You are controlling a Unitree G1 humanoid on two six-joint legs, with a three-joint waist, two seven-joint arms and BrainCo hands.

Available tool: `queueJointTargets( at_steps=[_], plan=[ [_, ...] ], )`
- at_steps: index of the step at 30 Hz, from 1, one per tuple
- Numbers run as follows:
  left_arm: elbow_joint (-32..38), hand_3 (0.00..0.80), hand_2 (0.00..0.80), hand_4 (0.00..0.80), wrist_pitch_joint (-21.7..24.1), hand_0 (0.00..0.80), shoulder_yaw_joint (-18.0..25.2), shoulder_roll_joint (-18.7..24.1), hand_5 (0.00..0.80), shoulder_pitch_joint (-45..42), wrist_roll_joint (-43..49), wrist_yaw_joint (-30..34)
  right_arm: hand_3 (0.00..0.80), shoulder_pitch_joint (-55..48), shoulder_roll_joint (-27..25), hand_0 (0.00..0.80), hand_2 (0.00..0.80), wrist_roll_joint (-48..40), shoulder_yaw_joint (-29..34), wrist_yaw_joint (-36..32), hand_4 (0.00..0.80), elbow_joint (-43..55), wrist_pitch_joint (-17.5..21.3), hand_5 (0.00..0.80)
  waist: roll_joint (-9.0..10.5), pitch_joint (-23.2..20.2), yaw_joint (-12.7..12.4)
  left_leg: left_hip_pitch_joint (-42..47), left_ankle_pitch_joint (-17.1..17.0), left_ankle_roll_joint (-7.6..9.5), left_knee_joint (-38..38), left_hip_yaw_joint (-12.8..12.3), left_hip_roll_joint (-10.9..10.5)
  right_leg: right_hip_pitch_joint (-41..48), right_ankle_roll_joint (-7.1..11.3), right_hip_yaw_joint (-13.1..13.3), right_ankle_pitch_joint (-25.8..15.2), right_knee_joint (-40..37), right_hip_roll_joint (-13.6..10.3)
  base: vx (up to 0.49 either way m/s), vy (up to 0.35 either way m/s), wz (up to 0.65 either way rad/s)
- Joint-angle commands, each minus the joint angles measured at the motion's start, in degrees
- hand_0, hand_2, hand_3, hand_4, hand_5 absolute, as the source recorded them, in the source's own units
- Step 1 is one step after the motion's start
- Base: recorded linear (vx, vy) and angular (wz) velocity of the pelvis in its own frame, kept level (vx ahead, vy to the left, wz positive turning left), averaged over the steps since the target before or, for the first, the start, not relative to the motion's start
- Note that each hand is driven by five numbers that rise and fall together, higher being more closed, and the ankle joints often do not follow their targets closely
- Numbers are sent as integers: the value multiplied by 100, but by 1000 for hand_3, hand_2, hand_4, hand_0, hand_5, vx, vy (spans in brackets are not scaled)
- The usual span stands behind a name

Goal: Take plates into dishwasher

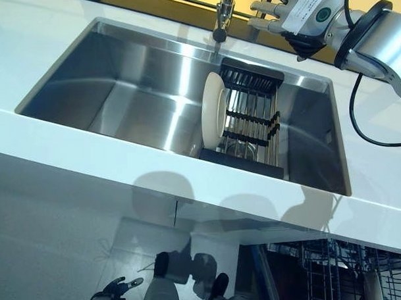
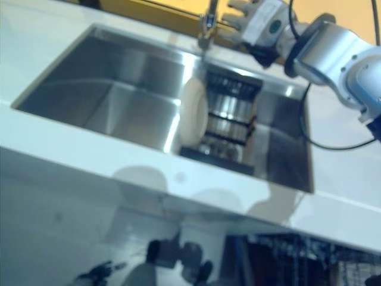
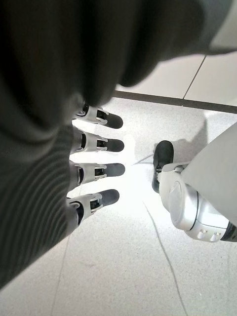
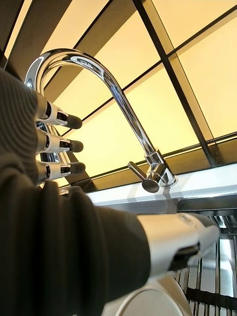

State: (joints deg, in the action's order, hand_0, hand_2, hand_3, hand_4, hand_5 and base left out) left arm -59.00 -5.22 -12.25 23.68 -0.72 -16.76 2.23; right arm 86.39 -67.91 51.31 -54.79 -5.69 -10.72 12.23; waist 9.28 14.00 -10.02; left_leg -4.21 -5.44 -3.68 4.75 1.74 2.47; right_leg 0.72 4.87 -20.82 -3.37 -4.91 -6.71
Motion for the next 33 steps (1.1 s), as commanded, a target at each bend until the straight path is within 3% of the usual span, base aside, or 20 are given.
queueJointTargets(
  at_steps=[1, 16, 33],
  plan=[
    [132, 0, 0, 0, 108, 0, 20, 263, 0, 53, -136, -27, 0, 836, -88, 0, 0, -96, -331, 214, 0, -39, -161, 0, 157, 40, -111, 24, 322, 162, 25, -149, -68, 14, 449, 28, -162, 28, -57, 0, 0, 0],
    [257, 0, 0, 0, 214, 0, -13, 262, 0, 93, -228, 30, 0, 989, 302, 0, 0, -1011, -415, 232, 0, -116, -315, 0, 133, 191, -282, -66, 321, 170, 25, -23, -102, -24, 436, -80, -135, 48, -87, 7, 8, 2],
    [274, 0, 0, 0, 280, 0, 94, 346, 0, 117, -318, -83, 0, 986, 712, 0, 0, -965, -517, -78, 0, -156, -373, 0, 77, 430, -482, -240, 301, 162, 25, 93, -135, -161, 430, -175, -120, 76, -126, -6, 13, 7]
  ],
)
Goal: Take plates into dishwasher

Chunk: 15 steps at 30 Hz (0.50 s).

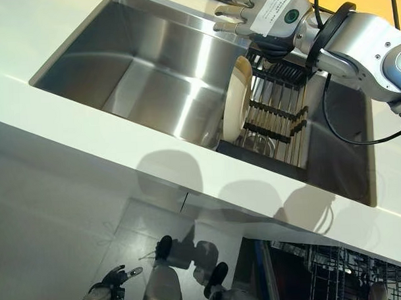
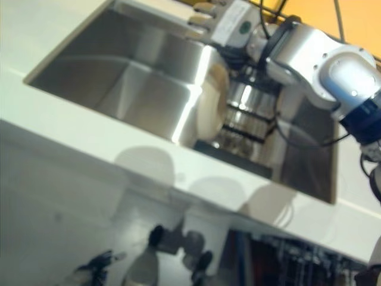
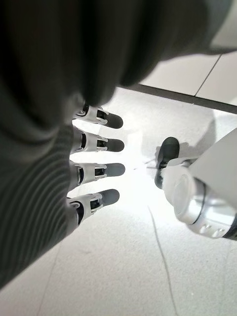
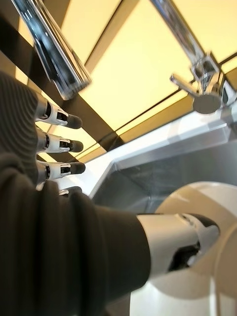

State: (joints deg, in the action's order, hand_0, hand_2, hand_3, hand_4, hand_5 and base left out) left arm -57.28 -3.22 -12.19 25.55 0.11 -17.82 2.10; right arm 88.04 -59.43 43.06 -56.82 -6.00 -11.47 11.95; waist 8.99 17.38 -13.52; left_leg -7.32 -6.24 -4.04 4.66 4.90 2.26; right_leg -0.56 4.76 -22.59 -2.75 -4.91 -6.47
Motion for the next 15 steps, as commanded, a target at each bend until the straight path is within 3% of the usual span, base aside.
queueJointTargets(
  at_steps=[1, 15],
  plan=[
    [111, 0, 0, 0, 81, 0, 86, 156, 0, 44, -213, -72, 0, 805, -119, 0, 0, -82, -323, -90, 0, -42, -356, 0, 110, 106, -125, 35, 355, 212, 34, -204, -129, -65, 444, -8, -197, 81, -165, 0, 0, 0],
    [142, 0, 0, 0, 164, 0, 120, 173, 0, 7, -289, -35, 0, 548, -120, 0, 0, 327, -338, -761, 0, 193, -186, 0, 115, 277, -152, -1, 370, 220, 34, -261, -101, -149, 454, -3, -204, 121, -171, 0, 0, 0]
  ],
)
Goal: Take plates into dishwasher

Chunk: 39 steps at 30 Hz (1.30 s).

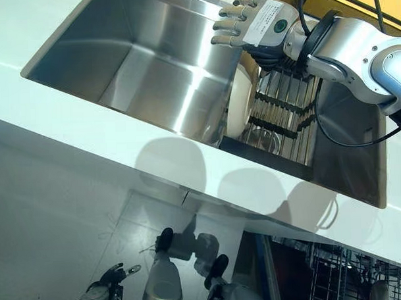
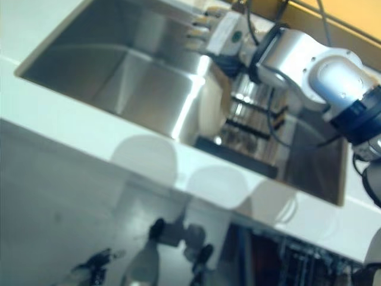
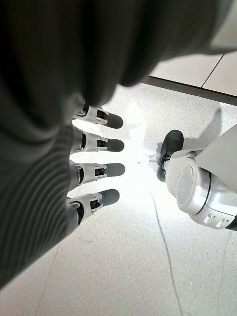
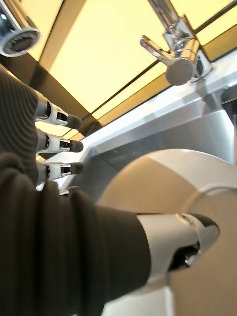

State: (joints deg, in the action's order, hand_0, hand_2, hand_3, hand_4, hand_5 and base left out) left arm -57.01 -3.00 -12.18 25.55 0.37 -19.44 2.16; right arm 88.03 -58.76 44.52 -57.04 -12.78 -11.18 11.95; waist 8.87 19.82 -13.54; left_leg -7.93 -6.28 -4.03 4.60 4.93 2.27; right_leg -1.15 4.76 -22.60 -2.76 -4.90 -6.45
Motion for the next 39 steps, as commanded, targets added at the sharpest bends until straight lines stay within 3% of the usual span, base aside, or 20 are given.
queueJointTargets(
  at_steps=[1, 16, 26, 28, 30, 31, 39],
  plan=[
    [98, 0, 0, 0, 153, 0, 136, 178, 0, -19, -127, -35, 0, 524, -199, 0, 0, 217, -306, -129, 0, 165, -141, 0, 135, 31, -137, 63, 374, 218, 40, -279, -101, -94, 457, 1, -208, 121, -173, 0, 0, 0],
    [9, 0, 0, 0, 274, 0, 152, 92, 0, 42, -282, -12, 0, 128, -129, 0, 0, 319, -143, -477, 0, 369, 231, 0, 144, 89, -60, 41, 358, 220, 40, -369, -83, -153, 458, 47, -227, 135, -172, 0, 0, 0],
    [14, 0, 0, 0, 359, 0, 208, 60, 0, 26, -317, 7, 0, -116, -25, 0, 0, 209, -87, -773, 0, 610, 265, 0, 125, 195, -104, 18, 356, 214, 40, -373, -92, -162, 445, 44, -222, 125, -167, 0, 0, 0],
    [17, 0, 0, 0, 380, 0, 217, 46, 0, 34, -321, 26, 107, -158, 11, 107, 107, 226, -68, -863, 107, 643, 277, 107, 118, 211, -109, 14, 355, 218, 40, -374, -93, -164, 443, 41, -221, 126, -174, 0, 0, 0],
    [17, 0, 0, 0, 401, 0, 215, 41, 0, 29, -338, 47, 505, -214, 17, 505, 505, 269, -53, -1011, 505, 677, 294, 505, 112, 218, -111, 5, 350, 218, 40, -386, -90, -169, 443, 39, -222, 127, -184, 0, 0, 0],
    [23, 0, 0, 0, 398, 0, 230, 43, 0, 24, -346, 61, 800, -238, 14, 800, 800, 290, -54, -1083, 800, 658, 324, 800, 110, 221, -113, 3, 347, 216, 40, -384, -91, -171, 445, 39, -224, 128, -186, 0, 0, 0],
    [-13, 0, 0, 0, 398, 0, 283, 52, 0, 16, -327, 103, 800, -441, 76, 800, 800, 469, 46, -1217, 800, 439, 292, 800, 157, 185, -107, 55, 365, 219, 40, -411, -78, -124, 447, 39, -227, 115, -188, 4, 2, -3]
  ],
)
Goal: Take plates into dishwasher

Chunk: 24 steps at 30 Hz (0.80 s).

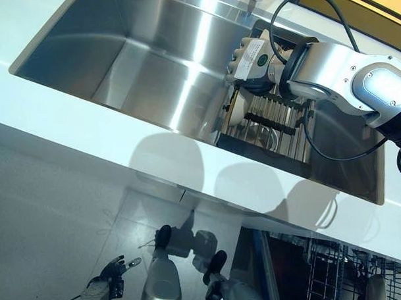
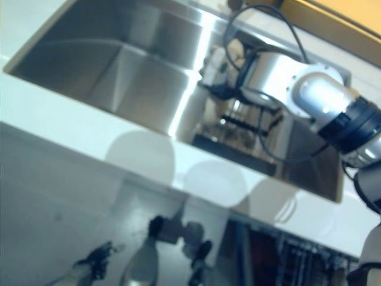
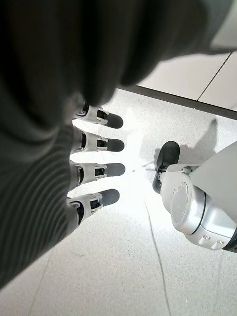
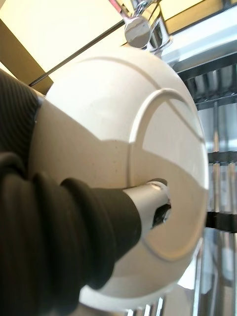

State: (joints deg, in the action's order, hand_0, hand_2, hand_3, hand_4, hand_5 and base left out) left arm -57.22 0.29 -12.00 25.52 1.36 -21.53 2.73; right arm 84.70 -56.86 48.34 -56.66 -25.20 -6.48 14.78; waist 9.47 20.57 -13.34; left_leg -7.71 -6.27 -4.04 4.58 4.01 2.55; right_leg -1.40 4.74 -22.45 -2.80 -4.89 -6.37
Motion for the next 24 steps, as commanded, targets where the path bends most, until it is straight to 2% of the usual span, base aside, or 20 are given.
queueJointTargets(
  at_steps=[1, 15, 22, 24],
  plan=[
    [11, 0, 0, 0, 60, 0, 275, 53, 0, -77, -105, 39, 800, -131, -124, 800, 800, 117, 28, 49, 800, -67, 38, 800, 114, 86, -111, 13, 347, 224, 42, -314, -114, -107, 450, 16, -235, 105, -201, 0, 0, 0],
    [-124, 0, 0, 0, 98, 0, 365, 10, 0, -162, 36, 0, 800, -263, -291, 800, 800, 175, 217, 298, 800, -435, -105, 800, 235, -285, 50, 288, 426, 220, 42, -425, -69, 118, 461, 123, -225, 50, -156, 11, -13, -2],
    [-233, 0, 0, 0, 158, 0, 373, -19, 0, -236, 215, -25, 800, -326, -477, 800, 800, -241, 382, 762, 800, -698, -285, 800, 271, -546, 174, 496, 505, 228, 42, -534, -52, 265, 469, 202, -203, 29, -117, 16, -32, -10],
    [-278, 0, 0, 0, 186, 0, 396, -20, 0, -279, 286, -11, 800, -337, -579, 800, 800, -665, 440, 857, 800, -769, -456, 800, 269, -650, 227, 580, 542, 234, 42, -579, -47, 313, 470, 237, -184, 32, -102, 33, -39, -16]
  ],
)
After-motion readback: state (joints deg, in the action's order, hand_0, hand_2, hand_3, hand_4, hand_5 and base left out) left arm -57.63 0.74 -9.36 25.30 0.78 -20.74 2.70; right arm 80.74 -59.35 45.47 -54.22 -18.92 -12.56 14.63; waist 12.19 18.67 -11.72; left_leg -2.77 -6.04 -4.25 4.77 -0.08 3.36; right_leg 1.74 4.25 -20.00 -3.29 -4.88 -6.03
